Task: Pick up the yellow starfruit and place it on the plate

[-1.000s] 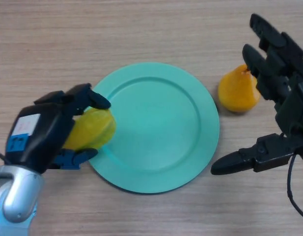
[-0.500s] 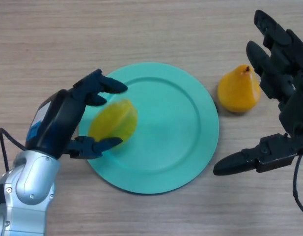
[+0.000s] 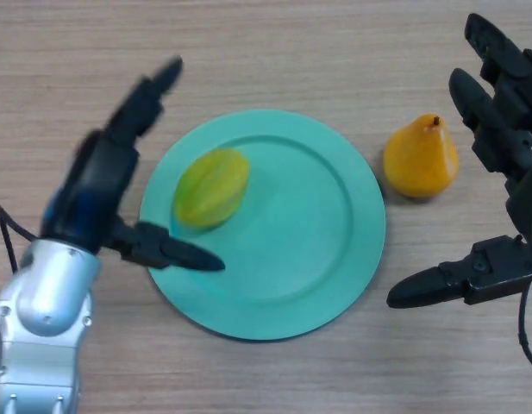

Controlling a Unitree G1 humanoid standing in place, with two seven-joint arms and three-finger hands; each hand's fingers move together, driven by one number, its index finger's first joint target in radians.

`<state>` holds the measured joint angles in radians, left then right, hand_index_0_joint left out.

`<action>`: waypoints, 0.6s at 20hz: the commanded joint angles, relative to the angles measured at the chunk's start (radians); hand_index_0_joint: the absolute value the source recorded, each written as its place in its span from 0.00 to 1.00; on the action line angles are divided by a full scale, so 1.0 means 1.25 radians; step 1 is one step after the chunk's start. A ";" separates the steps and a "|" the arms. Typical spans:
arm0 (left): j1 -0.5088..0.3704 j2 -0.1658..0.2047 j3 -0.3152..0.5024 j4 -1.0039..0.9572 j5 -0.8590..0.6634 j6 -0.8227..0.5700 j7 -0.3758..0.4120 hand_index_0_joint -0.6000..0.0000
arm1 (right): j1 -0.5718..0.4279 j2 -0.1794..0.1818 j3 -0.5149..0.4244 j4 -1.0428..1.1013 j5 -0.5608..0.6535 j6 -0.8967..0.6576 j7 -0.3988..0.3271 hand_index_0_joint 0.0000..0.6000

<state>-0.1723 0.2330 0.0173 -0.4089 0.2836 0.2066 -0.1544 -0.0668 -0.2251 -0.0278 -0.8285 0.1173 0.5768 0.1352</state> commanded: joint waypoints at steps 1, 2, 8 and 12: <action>-0.024 0.025 0.069 -0.102 -0.151 -0.047 0.044 1.00 | -0.021 -0.022 -0.036 -0.054 -0.008 -0.060 -0.004 0.00; -0.025 0.031 0.076 -0.109 -0.176 -0.051 0.047 1.00 | -0.020 -0.023 -0.037 -0.055 -0.008 -0.060 -0.003 0.00; 0.020 0.065 0.161 -0.130 -0.347 -0.122 0.030 1.00 | -0.021 -0.020 -0.037 -0.013 0.000 -0.123 -0.013 0.00; 0.045 0.066 0.175 -0.142 -0.403 -0.148 0.030 1.00 | -0.034 -0.020 -0.025 0.015 -0.003 -0.153 -0.017 0.00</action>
<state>-0.0931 0.2753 0.1796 -0.5173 -0.1957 0.1695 -0.1343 -0.0834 -0.2280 -0.0278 -0.7556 0.1175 0.5429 0.1358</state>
